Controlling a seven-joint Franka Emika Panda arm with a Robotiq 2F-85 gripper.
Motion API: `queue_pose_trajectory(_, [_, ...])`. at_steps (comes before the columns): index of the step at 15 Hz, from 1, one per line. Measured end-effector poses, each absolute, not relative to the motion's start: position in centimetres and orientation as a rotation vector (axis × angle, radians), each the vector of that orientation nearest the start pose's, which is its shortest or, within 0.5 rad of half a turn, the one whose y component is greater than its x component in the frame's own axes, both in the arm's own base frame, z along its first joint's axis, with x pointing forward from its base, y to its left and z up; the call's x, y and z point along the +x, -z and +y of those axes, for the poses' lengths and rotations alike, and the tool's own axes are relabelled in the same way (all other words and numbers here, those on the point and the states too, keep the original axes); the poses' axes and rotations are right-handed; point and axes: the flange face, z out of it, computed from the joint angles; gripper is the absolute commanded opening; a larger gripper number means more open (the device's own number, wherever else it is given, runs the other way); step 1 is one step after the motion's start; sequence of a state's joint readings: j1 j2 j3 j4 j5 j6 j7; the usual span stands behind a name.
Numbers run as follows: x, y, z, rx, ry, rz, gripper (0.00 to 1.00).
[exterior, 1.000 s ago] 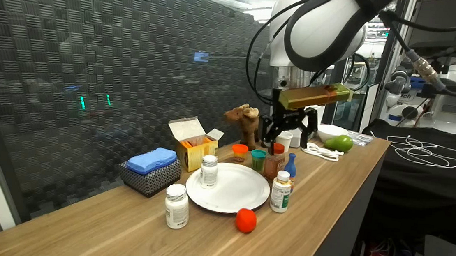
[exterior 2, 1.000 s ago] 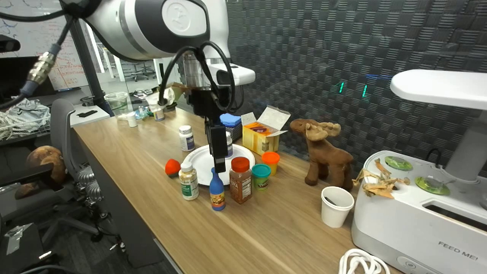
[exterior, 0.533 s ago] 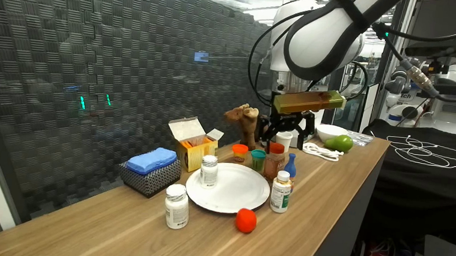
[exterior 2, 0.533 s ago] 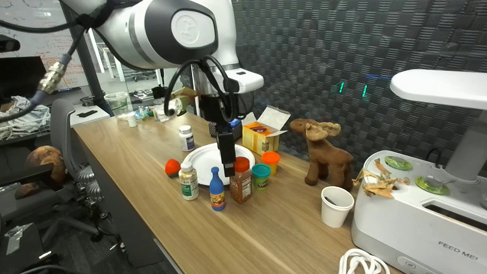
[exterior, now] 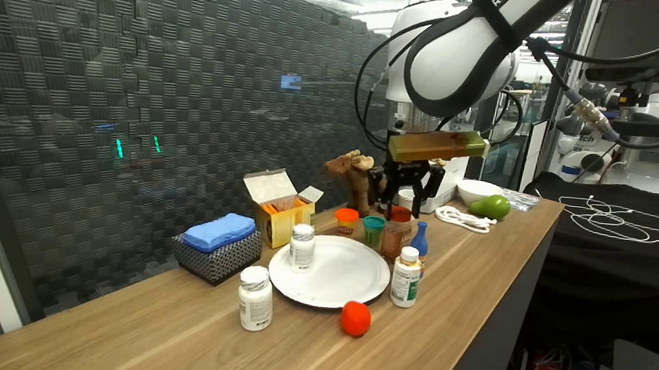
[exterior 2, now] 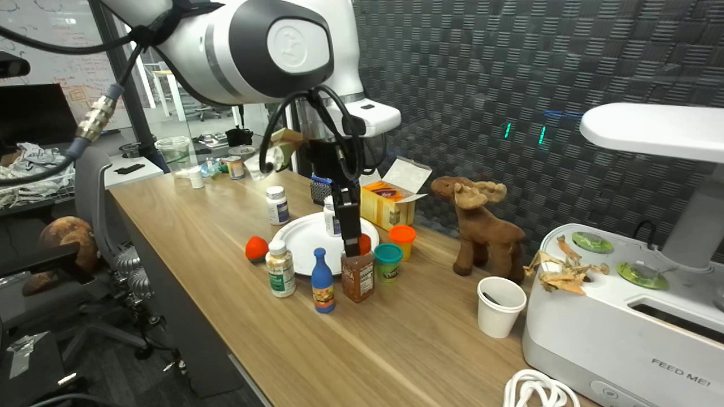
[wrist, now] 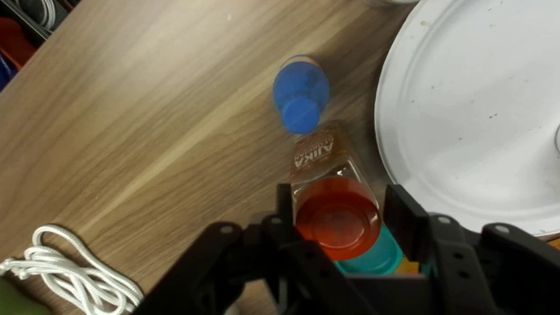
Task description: Place the bottles and orange plush toy on the white plate
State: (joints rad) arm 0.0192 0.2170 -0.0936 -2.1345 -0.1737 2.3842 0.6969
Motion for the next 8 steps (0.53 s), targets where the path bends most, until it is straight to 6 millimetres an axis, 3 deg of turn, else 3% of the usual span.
queue_pose_trajectory(8, [57.12,-30.96,-4.28,-3.109,0.110,1.046,0.24])
